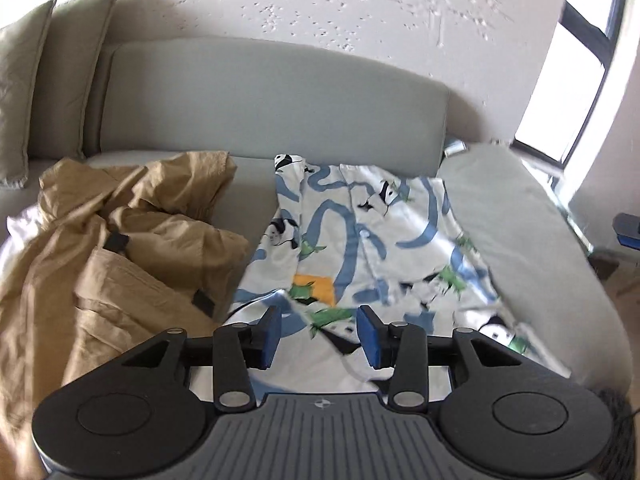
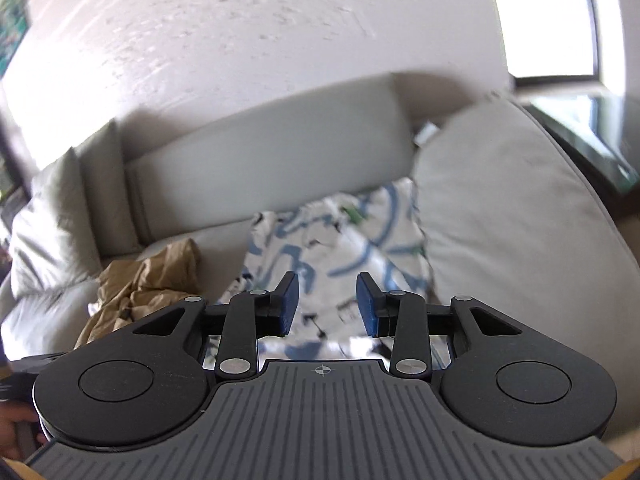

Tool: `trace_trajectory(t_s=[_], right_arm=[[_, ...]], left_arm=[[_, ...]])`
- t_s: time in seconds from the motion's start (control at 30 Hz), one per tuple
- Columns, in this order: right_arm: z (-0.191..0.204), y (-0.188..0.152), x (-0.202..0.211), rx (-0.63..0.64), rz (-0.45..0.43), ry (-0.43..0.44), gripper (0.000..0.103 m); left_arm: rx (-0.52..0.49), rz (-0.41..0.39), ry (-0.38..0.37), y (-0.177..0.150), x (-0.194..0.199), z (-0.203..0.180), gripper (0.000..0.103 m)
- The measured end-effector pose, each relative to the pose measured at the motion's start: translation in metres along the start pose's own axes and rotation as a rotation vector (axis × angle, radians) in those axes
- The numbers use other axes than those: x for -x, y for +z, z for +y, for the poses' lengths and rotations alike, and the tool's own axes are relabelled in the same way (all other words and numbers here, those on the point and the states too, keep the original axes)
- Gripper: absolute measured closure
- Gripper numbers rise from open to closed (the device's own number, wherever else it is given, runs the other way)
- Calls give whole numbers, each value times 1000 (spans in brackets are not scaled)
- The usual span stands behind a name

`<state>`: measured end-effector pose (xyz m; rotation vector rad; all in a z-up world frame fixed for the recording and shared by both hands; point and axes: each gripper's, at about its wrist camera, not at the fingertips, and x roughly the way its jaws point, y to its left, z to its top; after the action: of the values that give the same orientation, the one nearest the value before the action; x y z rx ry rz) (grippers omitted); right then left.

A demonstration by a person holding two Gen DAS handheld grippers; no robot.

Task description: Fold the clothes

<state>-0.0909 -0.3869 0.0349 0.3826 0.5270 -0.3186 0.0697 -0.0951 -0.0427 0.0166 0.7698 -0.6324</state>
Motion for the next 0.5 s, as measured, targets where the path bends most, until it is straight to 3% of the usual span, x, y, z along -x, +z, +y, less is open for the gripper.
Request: trace_trajectory(t_s=[0.1, 0.2, 0.33, 0.5], right_arm=[[20, 21, -15, 80, -12, 8, 65], [42, 43, -27, 138, -26, 38, 75], [73, 68, -29, 206, -115, 53, 74], [100, 96, -42, 312, -225, 8, 69]], left_arm=[[105, 4, -12, 3, -14, 5, 64], [189, 3, -29, 7, -26, 9, 65], [180, -30, -39, 14, -33, 14, 64], [184, 37, -107, 27, -77, 16, 66]])
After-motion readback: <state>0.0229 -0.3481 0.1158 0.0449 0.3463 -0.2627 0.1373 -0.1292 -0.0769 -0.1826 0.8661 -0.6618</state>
